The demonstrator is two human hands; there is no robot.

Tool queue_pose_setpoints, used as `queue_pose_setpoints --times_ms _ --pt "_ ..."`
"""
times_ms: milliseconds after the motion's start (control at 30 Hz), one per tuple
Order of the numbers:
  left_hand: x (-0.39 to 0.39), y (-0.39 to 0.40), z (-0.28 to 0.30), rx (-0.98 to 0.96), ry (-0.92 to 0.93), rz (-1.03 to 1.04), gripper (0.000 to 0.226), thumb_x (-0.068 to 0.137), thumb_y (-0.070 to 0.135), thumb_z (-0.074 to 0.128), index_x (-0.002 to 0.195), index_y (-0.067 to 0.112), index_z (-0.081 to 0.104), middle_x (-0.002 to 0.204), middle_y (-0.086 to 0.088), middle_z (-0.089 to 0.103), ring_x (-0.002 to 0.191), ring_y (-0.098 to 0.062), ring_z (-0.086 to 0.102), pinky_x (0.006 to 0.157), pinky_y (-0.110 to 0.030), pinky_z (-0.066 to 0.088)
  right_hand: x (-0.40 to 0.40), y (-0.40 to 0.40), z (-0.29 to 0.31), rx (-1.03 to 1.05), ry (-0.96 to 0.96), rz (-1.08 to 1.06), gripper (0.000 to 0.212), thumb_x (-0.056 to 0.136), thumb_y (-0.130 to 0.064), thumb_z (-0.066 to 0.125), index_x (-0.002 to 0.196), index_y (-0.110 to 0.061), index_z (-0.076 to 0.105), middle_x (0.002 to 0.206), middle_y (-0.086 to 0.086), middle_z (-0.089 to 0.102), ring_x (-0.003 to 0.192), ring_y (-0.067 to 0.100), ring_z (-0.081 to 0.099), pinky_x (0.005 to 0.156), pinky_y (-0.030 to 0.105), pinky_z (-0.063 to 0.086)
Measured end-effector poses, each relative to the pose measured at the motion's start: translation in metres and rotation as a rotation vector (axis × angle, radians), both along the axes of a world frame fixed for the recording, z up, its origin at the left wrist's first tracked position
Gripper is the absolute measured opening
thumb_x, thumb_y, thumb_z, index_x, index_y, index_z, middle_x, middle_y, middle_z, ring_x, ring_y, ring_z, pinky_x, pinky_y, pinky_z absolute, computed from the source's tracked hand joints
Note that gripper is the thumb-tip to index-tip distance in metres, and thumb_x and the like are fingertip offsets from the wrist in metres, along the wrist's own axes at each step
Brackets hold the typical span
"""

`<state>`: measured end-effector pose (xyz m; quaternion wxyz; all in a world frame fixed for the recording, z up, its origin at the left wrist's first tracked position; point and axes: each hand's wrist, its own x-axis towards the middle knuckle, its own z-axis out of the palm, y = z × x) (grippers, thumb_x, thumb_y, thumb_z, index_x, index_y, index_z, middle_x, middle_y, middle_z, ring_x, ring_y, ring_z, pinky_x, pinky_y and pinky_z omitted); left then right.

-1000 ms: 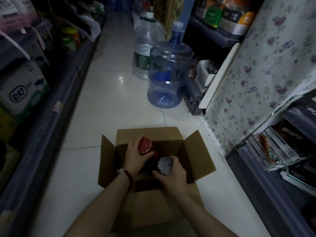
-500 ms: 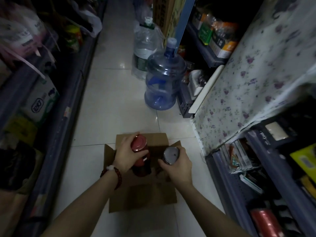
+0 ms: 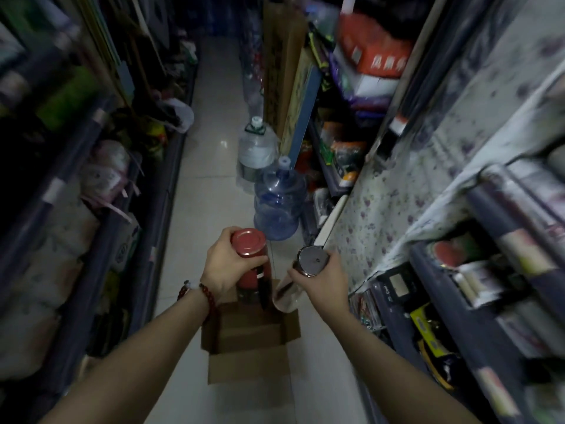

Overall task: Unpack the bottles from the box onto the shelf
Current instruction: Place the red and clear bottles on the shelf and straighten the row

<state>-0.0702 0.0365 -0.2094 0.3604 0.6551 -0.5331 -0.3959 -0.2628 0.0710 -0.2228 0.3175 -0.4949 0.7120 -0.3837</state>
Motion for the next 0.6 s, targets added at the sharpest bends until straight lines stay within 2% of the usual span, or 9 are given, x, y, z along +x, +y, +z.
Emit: queue_pose_setpoints --times_ms 67,167,300,367,467,600 --pt "-0.009 -0.003 0.047 0.000 0.079 0.025 0.076 0.055 0.024 0.090 0.118 0.026 0.048 0.110 0.007 0.060 0.102 -0.015 0.059 0.093 -0.035 0.051 -0.015 -0.004 0.046 -0.028 -0.055 -0.003 0.068 0.059 -0.034 0.088 0.111 -0.016 0.048 0.104 -0.001 0.061 0.097 0.017 0.062 0.080 0.026 0.052" --pt "-0.025 -0.001 0.107 -0.004 0.202 0.044 0.073 0.055 0.021 0.090 0.114 0.030 0.048 0.109 0.008 0.061 0.102 -0.014 0.060 0.092 -0.036 0.052 -0.035 -0.009 0.115 -0.085 -0.102 0.009 0.065 0.063 -0.032 0.087 0.113 -0.016 0.049 0.103 -0.001 0.061 0.095 0.015 0.061 0.075 0.018 0.049" --pt "-0.052 -0.002 0.175 -0.065 0.286 0.050 0.068 0.054 0.020 0.090 0.108 0.032 0.051 0.107 0.004 0.063 0.101 -0.017 0.062 0.089 -0.037 0.054 -0.058 -0.015 0.195 -0.182 -0.139 0.016 0.065 0.065 -0.033 0.086 0.116 -0.020 0.048 0.105 -0.005 0.058 0.100 0.017 0.060 0.089 0.034 0.052" --pt "-0.067 -0.004 0.208 -0.086 0.319 0.015 0.068 0.055 0.021 0.090 0.112 0.029 0.052 0.111 0.001 0.063 0.102 -0.019 0.062 0.089 -0.038 0.053 -0.070 -0.017 0.235 -0.233 -0.159 0.000 0.065 0.068 -0.027 0.087 0.119 -0.018 0.048 0.109 -0.002 0.058 0.103 0.017 0.059 0.088 0.030 0.050" --pt "-0.090 -0.014 0.255 -0.115 0.371 -0.057 0.075 0.053 0.025 0.090 0.118 0.029 0.052 0.111 0.003 0.063 0.102 -0.018 0.062 0.089 -0.037 0.053 -0.087 -0.019 0.287 -0.306 -0.186 -0.033 0.076 0.064 -0.027 0.089 0.125 -0.013 0.046 0.120 0.003 0.058 0.107 0.017 0.059 0.091 0.031 0.050" --pt "-0.113 -0.031 0.310 -0.145 0.458 -0.140 0.067 0.058 0.016 0.088 0.116 0.022 0.055 0.100 0.007 0.064 0.092 -0.009 0.063 0.072 -0.021 0.051 -0.105 -0.021 0.340 -0.352 -0.213 -0.080 0.068 0.060 -0.026 0.091 0.116 -0.012 0.056 0.102 0.000 0.068 0.091 0.011 0.066 0.075 0.017 0.053"
